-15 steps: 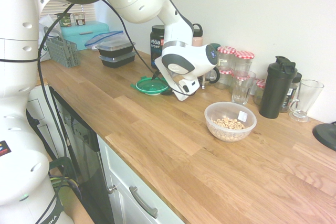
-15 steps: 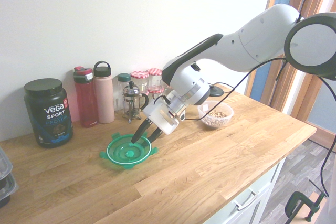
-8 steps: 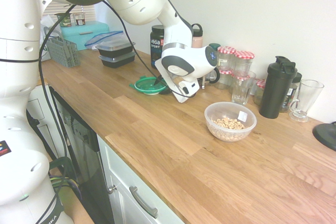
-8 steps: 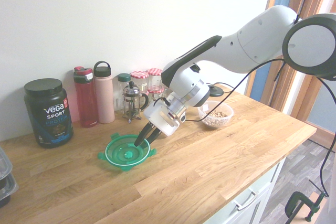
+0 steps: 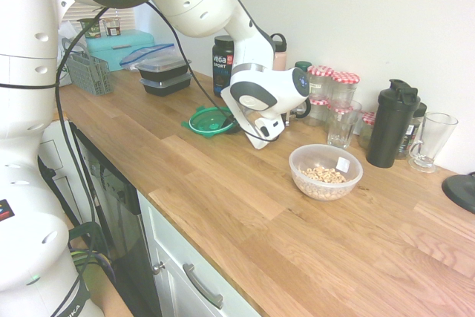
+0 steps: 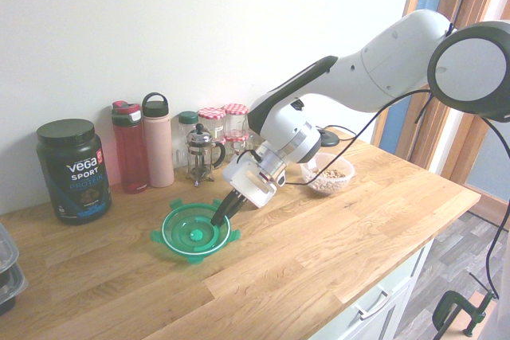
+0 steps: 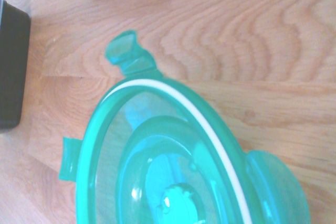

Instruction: Cover the lid of food container

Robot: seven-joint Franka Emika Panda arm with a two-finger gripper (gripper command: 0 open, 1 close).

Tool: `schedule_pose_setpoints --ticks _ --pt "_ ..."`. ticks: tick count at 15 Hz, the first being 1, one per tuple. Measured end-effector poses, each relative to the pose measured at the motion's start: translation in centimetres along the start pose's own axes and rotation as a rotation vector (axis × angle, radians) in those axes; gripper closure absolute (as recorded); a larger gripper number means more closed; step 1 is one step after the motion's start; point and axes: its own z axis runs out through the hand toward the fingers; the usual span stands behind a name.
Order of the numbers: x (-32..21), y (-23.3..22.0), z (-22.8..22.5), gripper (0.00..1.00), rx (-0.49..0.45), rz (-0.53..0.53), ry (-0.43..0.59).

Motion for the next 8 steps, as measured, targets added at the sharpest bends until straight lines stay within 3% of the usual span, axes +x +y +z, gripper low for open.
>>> schedule_pose_setpoints --ticks 4,6,8 --pt "-0.8 -1.1 -2.9 1.00 -0.053 -0.012 0.017" --pt "-2.5 -2.7 -7.1 1.00 -0.163 -0.017 0.073" --pt "-5.3 -5.2 -12.5 1.00 -0.275 -0.026 0.192"
